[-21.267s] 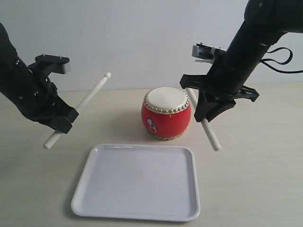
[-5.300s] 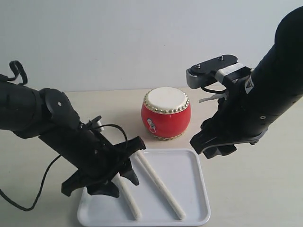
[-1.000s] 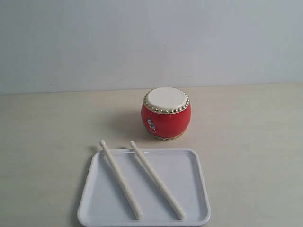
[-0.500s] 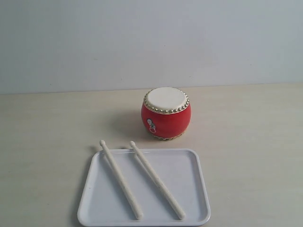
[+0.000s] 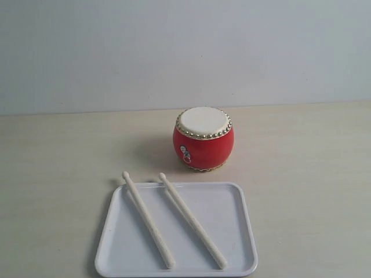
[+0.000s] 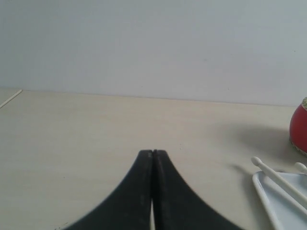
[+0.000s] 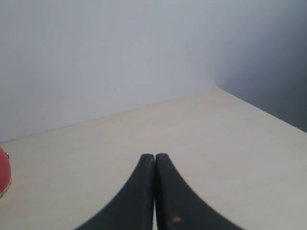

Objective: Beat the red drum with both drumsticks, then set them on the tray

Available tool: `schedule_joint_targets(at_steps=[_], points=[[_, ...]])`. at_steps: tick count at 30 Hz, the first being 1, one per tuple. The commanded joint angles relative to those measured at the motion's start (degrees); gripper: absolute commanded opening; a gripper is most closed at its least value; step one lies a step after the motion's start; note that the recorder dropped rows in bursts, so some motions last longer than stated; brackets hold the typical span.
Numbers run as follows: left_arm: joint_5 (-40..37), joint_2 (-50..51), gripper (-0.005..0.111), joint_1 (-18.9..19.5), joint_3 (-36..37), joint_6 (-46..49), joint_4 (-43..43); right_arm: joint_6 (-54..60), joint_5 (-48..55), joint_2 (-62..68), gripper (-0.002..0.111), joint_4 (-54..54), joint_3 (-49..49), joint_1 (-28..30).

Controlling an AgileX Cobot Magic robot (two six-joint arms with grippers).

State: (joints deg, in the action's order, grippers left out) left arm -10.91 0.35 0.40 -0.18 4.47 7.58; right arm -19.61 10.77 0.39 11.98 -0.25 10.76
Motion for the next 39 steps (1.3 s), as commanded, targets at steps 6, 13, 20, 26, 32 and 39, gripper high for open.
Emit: schedule_joint_targets(at_steps=[6, 13, 20, 26, 32, 39], points=[[0.56, -0.35, 0.000, 0.18, 0.18, -0.34, 0.14, 7.36, -1.81, -0.39, 0.000, -7.09, 0.25, 0.34], [0.56, -0.35, 0.000, 0.18, 0.18, -0.34, 0.14, 6.28, -1.67, -0.39, 0.000, -9.15, 0.25, 0.34], [0.56, -0.35, 0.000, 0.18, 0.18, -0.34, 0.14, 6.13, -3.16, -0.39, 0.000, -11.38, 0.25, 0.34], [0.56, -0.35, 0.000, 0.18, 0.18, -0.34, 0.14, 6.53, -3.45, -0.39, 0.000, -11.98, 0.25, -1.48], [0.56, -0.35, 0.000, 0.18, 0.18, -0.24, 0.14, 6.57, -3.53, -0.39, 0.000, -11.98, 0.25, -2.39], [0.56, -0.35, 0.000, 0.18, 0.18, -0.24, 0.14, 6.47, -3.53, -0.39, 0.000, -11.98, 0.25, -2.41]])
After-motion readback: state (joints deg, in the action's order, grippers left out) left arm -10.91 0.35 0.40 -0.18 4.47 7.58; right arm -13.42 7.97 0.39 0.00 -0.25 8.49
